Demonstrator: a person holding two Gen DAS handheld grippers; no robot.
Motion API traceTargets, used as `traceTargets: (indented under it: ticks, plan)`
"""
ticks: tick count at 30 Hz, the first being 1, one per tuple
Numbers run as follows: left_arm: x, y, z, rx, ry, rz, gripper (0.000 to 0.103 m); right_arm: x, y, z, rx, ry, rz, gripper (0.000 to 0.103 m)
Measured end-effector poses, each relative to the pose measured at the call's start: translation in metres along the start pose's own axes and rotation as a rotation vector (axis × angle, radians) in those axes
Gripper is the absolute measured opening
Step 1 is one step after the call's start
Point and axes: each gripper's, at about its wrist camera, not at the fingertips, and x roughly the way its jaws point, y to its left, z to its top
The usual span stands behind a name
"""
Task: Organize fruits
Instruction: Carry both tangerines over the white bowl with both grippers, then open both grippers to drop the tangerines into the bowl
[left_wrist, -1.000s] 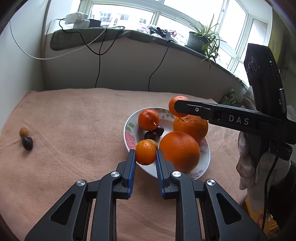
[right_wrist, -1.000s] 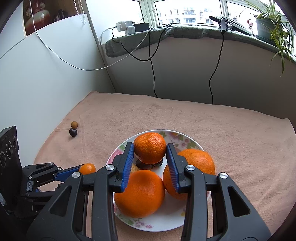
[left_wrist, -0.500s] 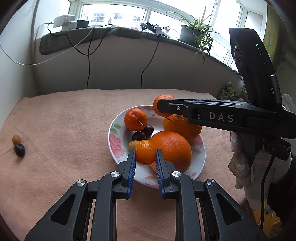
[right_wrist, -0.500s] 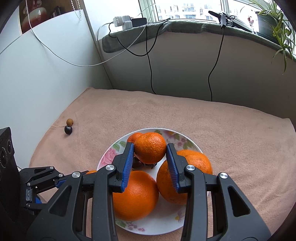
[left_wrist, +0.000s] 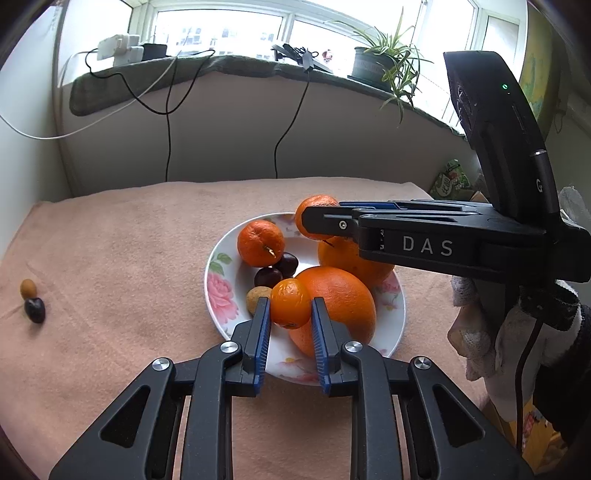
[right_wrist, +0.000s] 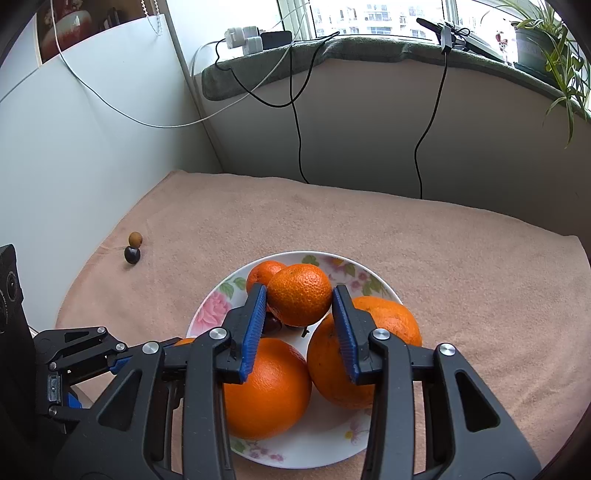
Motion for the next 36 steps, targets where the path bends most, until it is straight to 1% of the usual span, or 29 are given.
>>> traceTargets:
  ticks: [2, 3, 4, 5, 6, 7, 8, 9, 10, 11, 12, 13, 14, 15, 16, 18, 20, 22, 30, 36]
  plan:
    - [0.0, -0.001, 0.0, -0.002, -0.001, 0.003, 0.022, 0.0, 0.0, 0.0, 0.0, -0.002, -0.003, 0.039]
    - [0.0, 0.0, 0.0, -0.004, -0.002, 0.003, 0.025, -0.001, 0.0, 0.0, 0.0, -0.003, -0.005, 0.039]
    - [-0.001, 0.0, 0.0, -0.006, -0.005, 0.005, 0.031, -0.002, 0.0, 0.0, -0.001, -0.006, -0.005, 0.042]
    - [-0.001, 0.0, 0.0, -0.007, -0.007, 0.001, 0.033, -0.003, 0.0, 0.0, -0.003, -0.01, -0.007, 0.049]
    - [-0.002, 0.0, 0.0, -0.008, -0.01, 0.0, 0.033, -0.004, 0.001, 0.001, -0.006, -0.014, -0.009, 0.052]
    - [-0.003, 0.001, 0.0, -0.007, -0.012, 0.001, 0.033, -0.005, 0.001, 0.001, -0.007, -0.019, -0.011, 0.058]
    - [-0.003, 0.001, 0.0, -0.006, -0.013, 0.002, 0.037, -0.005, 0.001, 0.001, -0.008, -0.022, -0.012, 0.061]
    - [-0.004, 0.001, 0.0, -0.006, -0.015, 0.001, 0.041, -0.006, 0.002, 0.002, -0.008, -0.024, -0.011, 0.062]
    - [-0.005, 0.001, 0.0, -0.006, -0.019, 0.0, 0.05, -0.007, 0.002, 0.002, -0.007, -0.025, -0.01, 0.062]
    - [-0.006, 0.001, 0.0, -0.007, -0.024, -0.001, 0.055, -0.007, 0.002, 0.003, -0.005, -0.027, -0.009, 0.062]
    - [-0.007, 0.001, 0.0, -0.008, -0.028, -0.004, 0.056, -0.008, 0.003, 0.003, -0.004, -0.028, -0.009, 0.062]
    - [-0.009, 0.001, 0.001, -0.008, -0.03, -0.005, 0.06, -0.008, 0.003, 0.003, -0.003, -0.028, -0.008, 0.062]
    - [-0.009, 0.001, 0.001, -0.008, -0.032, 0.0, 0.067, -0.008, 0.003, 0.004, -0.003, -0.026, -0.008, 0.066]
    - [-0.011, 0.001, 0.001, -0.008, -0.037, 0.008, 0.069, -0.008, 0.004, 0.004, -0.003, -0.027, -0.01, 0.07]
    - [-0.012, 0.001, 0.001, -0.007, -0.044, 0.013, 0.07, -0.009, 0.004, 0.004, -0.003, -0.033, -0.008, 0.078]
    - [-0.014, 0.001, 0.002, -0.006, -0.047, 0.019, 0.071, -0.01, 0.005, 0.004, -0.004, -0.04, -0.006, 0.08]
    - [-0.015, 0.001, 0.002, -0.004, -0.049, 0.03, 0.076, -0.01, 0.007, 0.004, -0.003, -0.04, -0.01, 0.082]
    - [-0.017, 0.002, 0.001, -0.006, -0.054, 0.038, 0.077, -0.011, 0.009, 0.005, -0.006, -0.043, -0.007, 0.084]
    - [-0.024, 0.012, 0.001, -0.032, -0.056, 0.067, 0.078, -0.015, 0.02, 0.006, -0.015, -0.055, -0.012, 0.085]
    - [-0.031, 0.026, 0.001, -0.049, -0.066, 0.084, 0.078, -0.017, 0.028, 0.01, -0.009, -0.069, 0.015, 0.085]
